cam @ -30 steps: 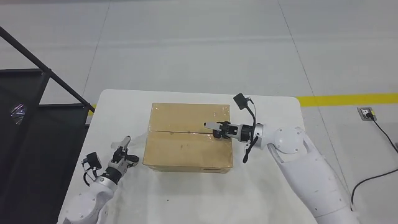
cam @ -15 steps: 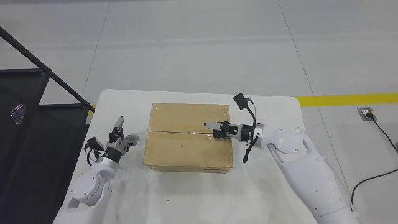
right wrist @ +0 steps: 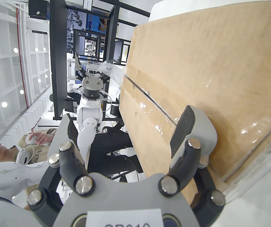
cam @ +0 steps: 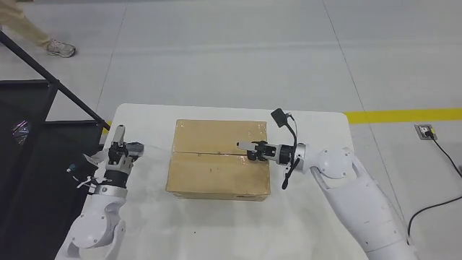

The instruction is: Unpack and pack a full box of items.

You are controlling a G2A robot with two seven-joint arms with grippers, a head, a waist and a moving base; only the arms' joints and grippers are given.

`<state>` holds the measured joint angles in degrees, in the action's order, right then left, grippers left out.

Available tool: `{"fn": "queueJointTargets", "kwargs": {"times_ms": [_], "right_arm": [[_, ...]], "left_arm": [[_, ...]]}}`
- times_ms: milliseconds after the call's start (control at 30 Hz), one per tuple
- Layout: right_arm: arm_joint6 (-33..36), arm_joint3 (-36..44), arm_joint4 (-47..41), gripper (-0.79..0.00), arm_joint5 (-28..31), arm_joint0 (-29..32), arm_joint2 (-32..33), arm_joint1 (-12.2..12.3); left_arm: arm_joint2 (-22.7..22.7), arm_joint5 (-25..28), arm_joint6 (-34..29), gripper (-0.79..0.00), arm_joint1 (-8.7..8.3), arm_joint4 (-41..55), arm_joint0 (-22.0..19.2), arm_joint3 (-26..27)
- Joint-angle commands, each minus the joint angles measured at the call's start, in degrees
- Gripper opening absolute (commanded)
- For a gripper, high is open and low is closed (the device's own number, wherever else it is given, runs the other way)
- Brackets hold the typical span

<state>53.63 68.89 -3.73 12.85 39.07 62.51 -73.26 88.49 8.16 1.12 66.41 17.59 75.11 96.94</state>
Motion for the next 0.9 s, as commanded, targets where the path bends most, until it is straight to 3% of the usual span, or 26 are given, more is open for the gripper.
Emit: {"fn": "queueJointTargets", "kwargs": {"times_ms": [0,867], "right_arm": [[0.0,0.0,0.0,0.0,0.0,0.0,0.0,0.0],[0.0,0.0,0.0,0.0,0.0,0.0,0.0,0.0]], "left_arm": [[0.1,-0.5,0.6,0.0,0.05,-1.0,0.2,1.4],[-3.2,-4.0,-1.3,0.0,1.09,-9.4,-1.3,10.4]]}}
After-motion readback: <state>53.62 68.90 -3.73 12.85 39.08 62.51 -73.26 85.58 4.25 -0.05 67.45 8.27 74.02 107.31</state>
